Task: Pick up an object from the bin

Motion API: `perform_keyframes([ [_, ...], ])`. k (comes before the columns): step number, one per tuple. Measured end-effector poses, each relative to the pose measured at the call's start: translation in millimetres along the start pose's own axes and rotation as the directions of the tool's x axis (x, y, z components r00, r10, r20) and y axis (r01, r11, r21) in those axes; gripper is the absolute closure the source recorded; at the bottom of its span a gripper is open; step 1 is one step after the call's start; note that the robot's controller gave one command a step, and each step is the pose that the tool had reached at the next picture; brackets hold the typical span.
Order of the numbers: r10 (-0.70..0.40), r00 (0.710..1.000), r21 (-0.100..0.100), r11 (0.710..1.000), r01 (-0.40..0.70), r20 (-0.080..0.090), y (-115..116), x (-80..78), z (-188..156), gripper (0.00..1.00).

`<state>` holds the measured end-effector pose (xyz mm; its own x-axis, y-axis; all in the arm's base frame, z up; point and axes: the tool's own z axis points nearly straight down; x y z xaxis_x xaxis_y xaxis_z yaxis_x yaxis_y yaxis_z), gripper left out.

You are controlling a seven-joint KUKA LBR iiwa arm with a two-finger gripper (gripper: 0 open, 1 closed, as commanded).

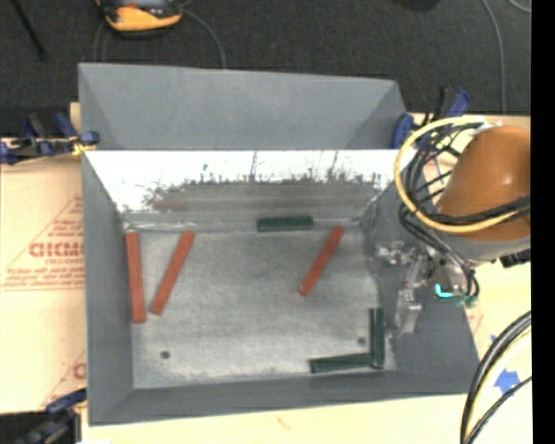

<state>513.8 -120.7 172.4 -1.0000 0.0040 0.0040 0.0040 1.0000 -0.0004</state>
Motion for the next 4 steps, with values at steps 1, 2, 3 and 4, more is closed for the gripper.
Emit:
perform_keyframes([
  [1,-0.004,1.000,0.002,1.000,0.004,0.008,0.4,-1.9,-4.1,0.00],
  [2,-0.076,0.997,0.003,0.997,0.076,0.014,-1.2,2.4,11.6,0.00],
  [3,-0.232,0.973,0.005,0.973,0.232,0.011,-22.7,-1.6,68.2,0.00],
  [4,-0.434,0.901,0.004,0.901,0.434,0.008,-13.5,14.0,101.1,1.00],
])
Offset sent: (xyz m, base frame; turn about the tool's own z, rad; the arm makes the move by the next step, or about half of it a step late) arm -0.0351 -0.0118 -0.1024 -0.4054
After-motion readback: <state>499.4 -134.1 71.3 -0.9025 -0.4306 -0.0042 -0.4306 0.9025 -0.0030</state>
